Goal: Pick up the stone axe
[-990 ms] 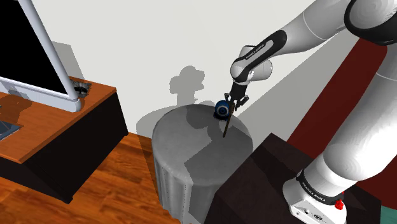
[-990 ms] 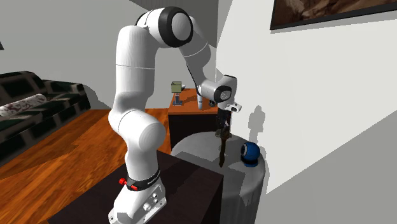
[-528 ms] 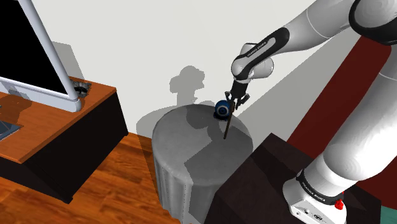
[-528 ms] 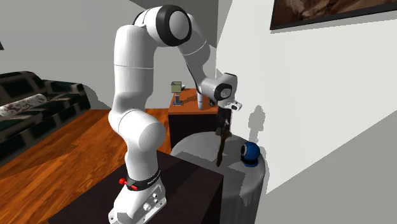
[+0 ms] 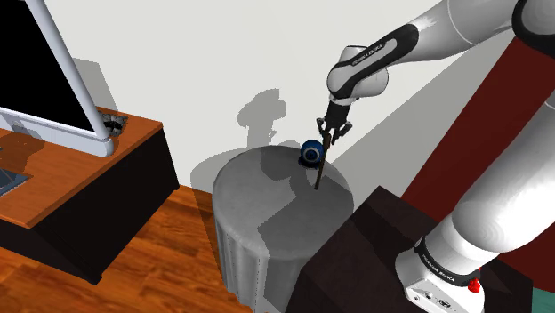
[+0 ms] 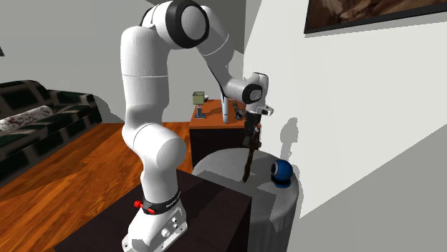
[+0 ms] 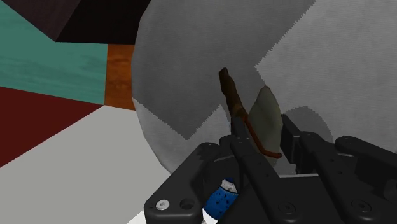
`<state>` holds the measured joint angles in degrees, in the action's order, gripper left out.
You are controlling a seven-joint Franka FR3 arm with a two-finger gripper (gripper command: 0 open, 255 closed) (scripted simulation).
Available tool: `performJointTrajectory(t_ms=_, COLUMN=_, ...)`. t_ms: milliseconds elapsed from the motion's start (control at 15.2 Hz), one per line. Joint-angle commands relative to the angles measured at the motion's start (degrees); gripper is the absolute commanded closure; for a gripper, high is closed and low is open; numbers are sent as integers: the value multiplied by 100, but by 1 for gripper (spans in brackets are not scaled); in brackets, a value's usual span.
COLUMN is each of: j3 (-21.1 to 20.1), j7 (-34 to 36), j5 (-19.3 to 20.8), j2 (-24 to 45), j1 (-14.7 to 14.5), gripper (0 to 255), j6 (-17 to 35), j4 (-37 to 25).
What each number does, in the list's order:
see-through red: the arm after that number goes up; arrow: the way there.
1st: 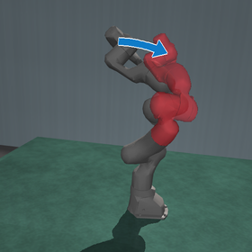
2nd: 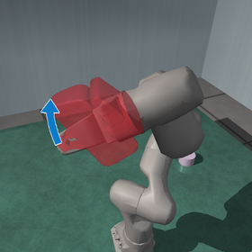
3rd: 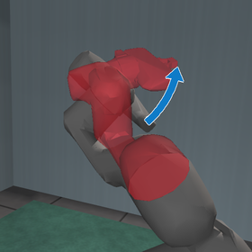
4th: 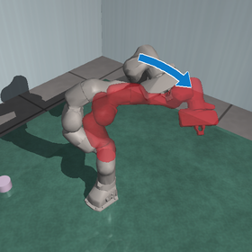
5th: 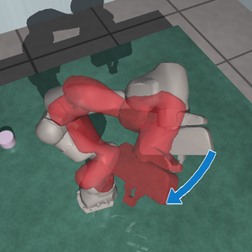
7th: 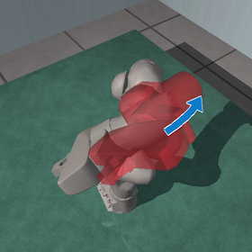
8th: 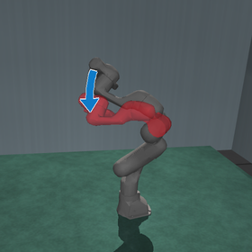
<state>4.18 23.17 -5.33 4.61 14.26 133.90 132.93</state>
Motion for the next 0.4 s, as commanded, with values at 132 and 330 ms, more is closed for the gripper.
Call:
performJointTrajectory(t_ms=132, j3=4, j7=50, j5=46, j2=-223, j1=-3, gripper=255, j6=-290, j4=-69)
performJointTrajectory(t_ms=330, j3=5, j7=62, j5=58, j2=-282, j1=-3, gripper=255, j6=-378, j4=-98)
